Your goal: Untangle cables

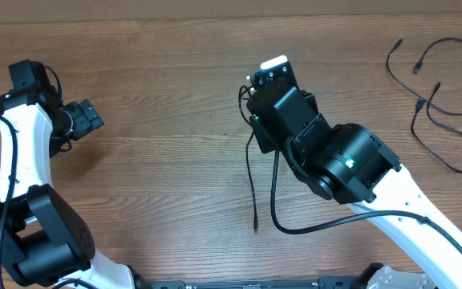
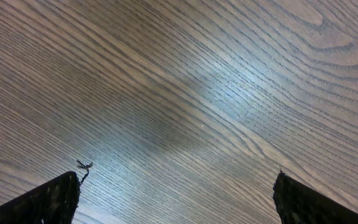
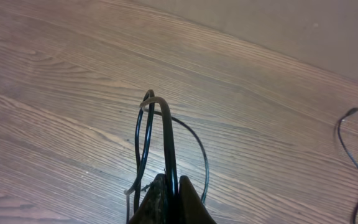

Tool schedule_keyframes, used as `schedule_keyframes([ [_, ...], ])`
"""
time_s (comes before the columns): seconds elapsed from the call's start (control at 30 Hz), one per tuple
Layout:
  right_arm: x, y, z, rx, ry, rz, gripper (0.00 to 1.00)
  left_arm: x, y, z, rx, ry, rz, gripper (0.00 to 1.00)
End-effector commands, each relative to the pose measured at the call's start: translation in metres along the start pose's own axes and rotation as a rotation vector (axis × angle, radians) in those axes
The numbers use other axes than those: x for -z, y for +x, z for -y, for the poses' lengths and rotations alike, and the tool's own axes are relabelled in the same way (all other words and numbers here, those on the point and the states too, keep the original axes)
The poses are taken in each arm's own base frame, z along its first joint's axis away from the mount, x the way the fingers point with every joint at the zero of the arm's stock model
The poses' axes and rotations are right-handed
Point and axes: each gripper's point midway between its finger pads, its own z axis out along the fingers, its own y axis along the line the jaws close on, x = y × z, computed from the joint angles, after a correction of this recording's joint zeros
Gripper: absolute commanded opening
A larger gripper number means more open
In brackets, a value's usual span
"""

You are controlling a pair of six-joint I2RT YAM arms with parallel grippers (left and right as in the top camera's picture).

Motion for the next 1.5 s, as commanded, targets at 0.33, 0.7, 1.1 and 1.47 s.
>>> schedule_keyframes([
  [0.33, 0.007, -0.01, -0.003, -0.035, -0.037, 0.037, 0.04, -0.001, -0.034, 0.01, 0.016, 0.043, 0.132, 1.0],
  [0.7, 0.014, 0.003, -0.044, 0.125, -0.281, -0.015, 0.04, 0.048, 0.037, 0.138, -0.59, 0.799, 0.023, 0.99],
  [1.1, 0.037, 0.02, -0.091, 0.415, -0.603, -0.004, 0.04, 0.069, 0.127, 0.196, -1.205, 0.983, 0.012, 0.99],
  [1.47, 0.029, 0.015, -0.075, 0.398, -0.582, -0.003, 0.04, 0.08, 0.159, 0.207, -1.382, 1.064, 0.008, 0.99],
])
